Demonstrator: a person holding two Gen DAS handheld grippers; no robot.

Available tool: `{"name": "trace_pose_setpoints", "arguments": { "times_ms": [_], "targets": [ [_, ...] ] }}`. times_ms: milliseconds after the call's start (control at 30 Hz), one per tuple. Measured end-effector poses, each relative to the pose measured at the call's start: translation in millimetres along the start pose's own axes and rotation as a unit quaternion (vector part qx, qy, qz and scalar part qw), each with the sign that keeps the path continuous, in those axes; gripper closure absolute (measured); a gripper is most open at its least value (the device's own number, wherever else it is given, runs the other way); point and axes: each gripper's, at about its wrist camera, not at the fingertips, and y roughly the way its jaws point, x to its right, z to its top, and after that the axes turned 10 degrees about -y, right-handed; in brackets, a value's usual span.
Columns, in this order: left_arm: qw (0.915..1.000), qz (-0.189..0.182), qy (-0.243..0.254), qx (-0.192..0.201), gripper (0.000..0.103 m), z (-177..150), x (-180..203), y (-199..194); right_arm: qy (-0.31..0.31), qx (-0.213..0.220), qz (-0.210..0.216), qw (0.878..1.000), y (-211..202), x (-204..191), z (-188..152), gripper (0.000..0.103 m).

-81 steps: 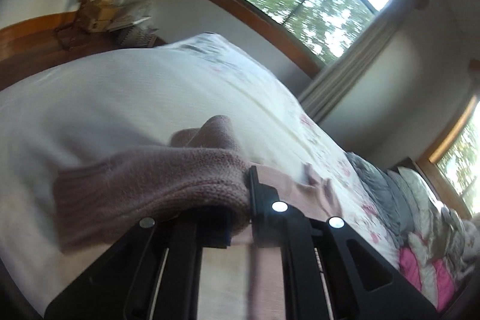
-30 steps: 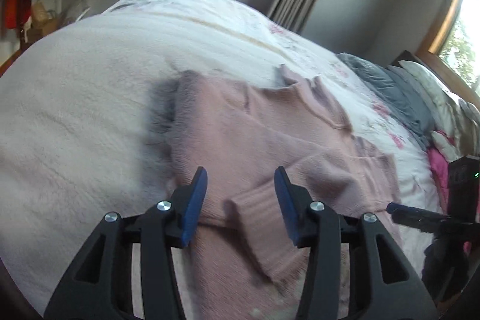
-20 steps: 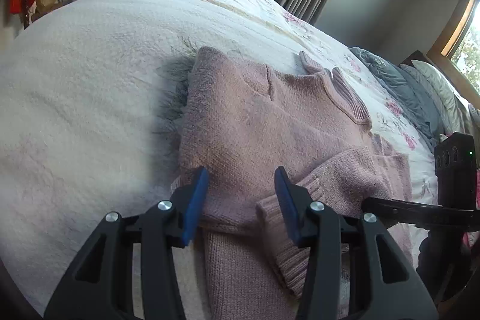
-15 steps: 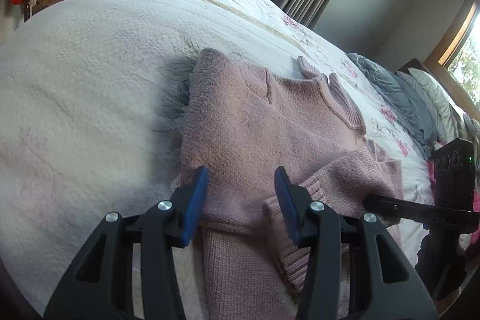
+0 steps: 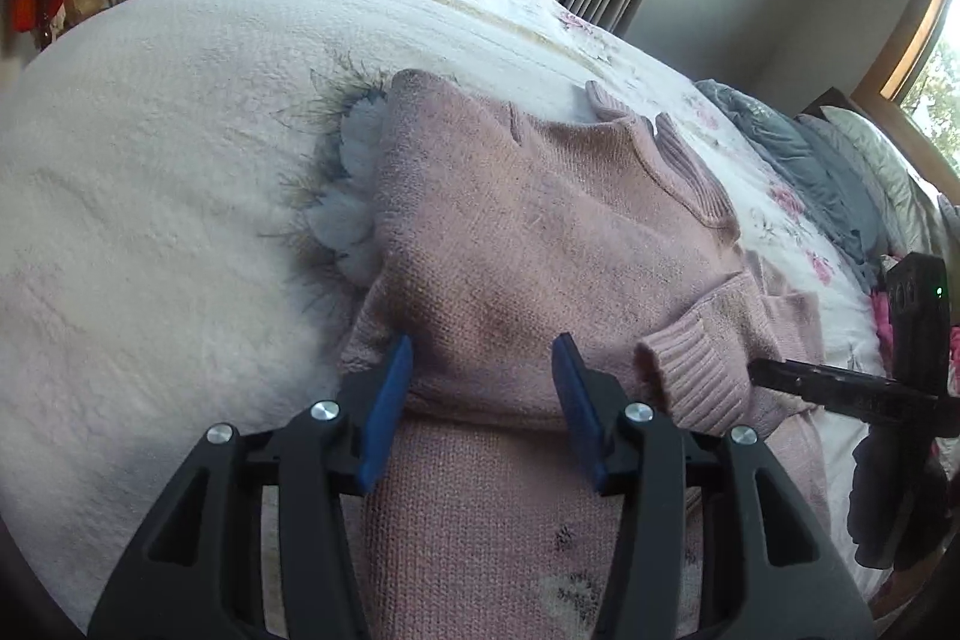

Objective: Fold small clothes

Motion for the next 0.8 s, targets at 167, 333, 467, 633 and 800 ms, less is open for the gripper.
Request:
{"name": "trace_pose_setpoints", "arguments": {
  "times_ms": [167, 333, 467, 633, 800],
  "targets": [
    [0.9999, -0.012, -0.003, 0.012, 0.054, 3.7, 1.2, -19.4, -0.072, 0.057, -0.085, 0.992, -48.5, -31.1, 1.3, 0.052],
    [0.9993, -0.010, 0.005, 0.036, 0.051, 14.0, 5.1, -38.4, -0.144, 0.055, -0.012, 0.988, -50.7, -89.1, 1.6, 0.045],
    [0.9991, -0.003, -0.004, 0.042, 0.051, 22.3, -0.8, -41.6, -0.193, 0.025, -0.025, 0.981, -20.6, -137.9, -3.3, 0.035],
    [0.9989, 0.001, -0.017, 0.042, 0.050, 25.7, -13.2, -44.3, -0.205, -0.002, -0.089, 0.975, 20.2, -157.5, -5.2, 0.030],
    [0.9990, 0.001, -0.022, 0.039, 0.049, 24.3, -17.4, -44.0, -0.208, -0.007, -0.104, 0.973, 31.6, -147.3, -8.0, 0.045]
  ]
}}
